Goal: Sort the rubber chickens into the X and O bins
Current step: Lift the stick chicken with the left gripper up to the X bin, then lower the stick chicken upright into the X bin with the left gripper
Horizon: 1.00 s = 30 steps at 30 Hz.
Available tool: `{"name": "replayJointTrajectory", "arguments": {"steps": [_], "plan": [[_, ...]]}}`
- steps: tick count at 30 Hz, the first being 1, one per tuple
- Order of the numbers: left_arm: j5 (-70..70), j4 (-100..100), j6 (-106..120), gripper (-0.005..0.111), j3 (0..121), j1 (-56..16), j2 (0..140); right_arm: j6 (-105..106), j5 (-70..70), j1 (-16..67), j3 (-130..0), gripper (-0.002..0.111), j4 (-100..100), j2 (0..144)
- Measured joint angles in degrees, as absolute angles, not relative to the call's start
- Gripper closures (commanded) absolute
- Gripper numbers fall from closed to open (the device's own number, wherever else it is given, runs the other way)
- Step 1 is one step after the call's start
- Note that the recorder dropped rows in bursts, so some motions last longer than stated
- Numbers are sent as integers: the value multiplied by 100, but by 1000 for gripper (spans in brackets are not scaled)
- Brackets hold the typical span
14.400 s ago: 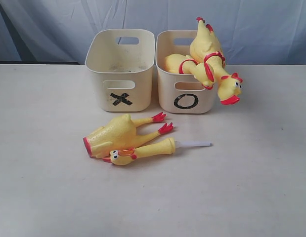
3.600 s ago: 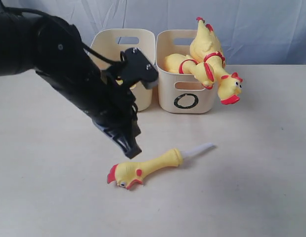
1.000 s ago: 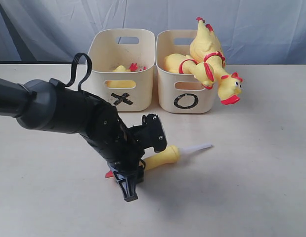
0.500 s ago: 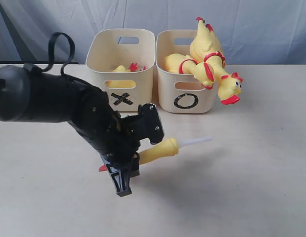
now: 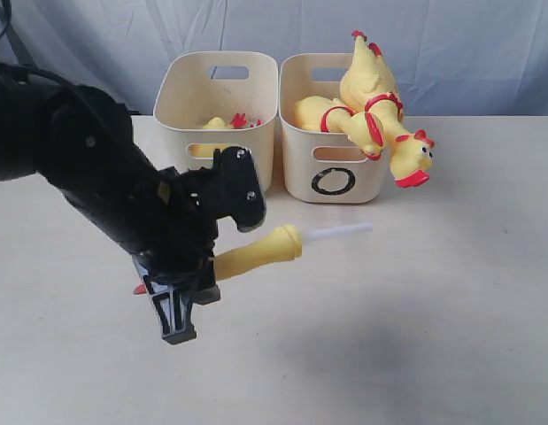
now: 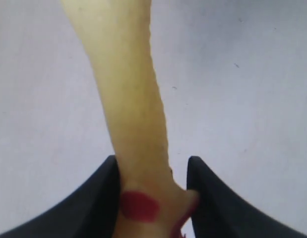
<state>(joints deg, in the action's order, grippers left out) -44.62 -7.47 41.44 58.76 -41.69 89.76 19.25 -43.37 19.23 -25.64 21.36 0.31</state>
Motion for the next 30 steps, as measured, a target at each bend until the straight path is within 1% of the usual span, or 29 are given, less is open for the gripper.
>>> {"name": "replayJointTrajectory", "arguments": {"steps": [6, 10, 13, 17, 18, 21, 26, 30], "plan": [[-4367, 894, 1865, 107, 5876, -4169, 8660, 1925, -4337, 1923, -2564, 109, 2136, 31], [-3704, 1768, 504, 107, 5876, -4169, 8655, 1925, -4337, 1923, -2564, 109, 2136, 31], [-2635, 2025, -221, 107, 5876, -3966, 8645, 1925, -4337, 1923, -2564, 109, 2136, 31], [-1405, 2083, -714, 107, 5876, -3419, 8645, 1925, -4337, 1923, -2564, 109, 2136, 31], [-848, 2083, -783, 107, 5876, -3162, 8645, 1925, -4337, 1923, -2564, 109, 2136, 31], [545, 2002, -837, 107, 5876, -2735, 8645, 1925, -4337, 1923, -2564, 109, 2136, 31], [1555, 1767, -859, 107, 5876, -2364, 8645, 1925, -4337, 1923, -2564, 109, 2136, 31], [2597, 1722, -859, 107, 5876, -2057, 9020, 1925, -4337, 1923, -2564, 109, 2136, 31]]}}
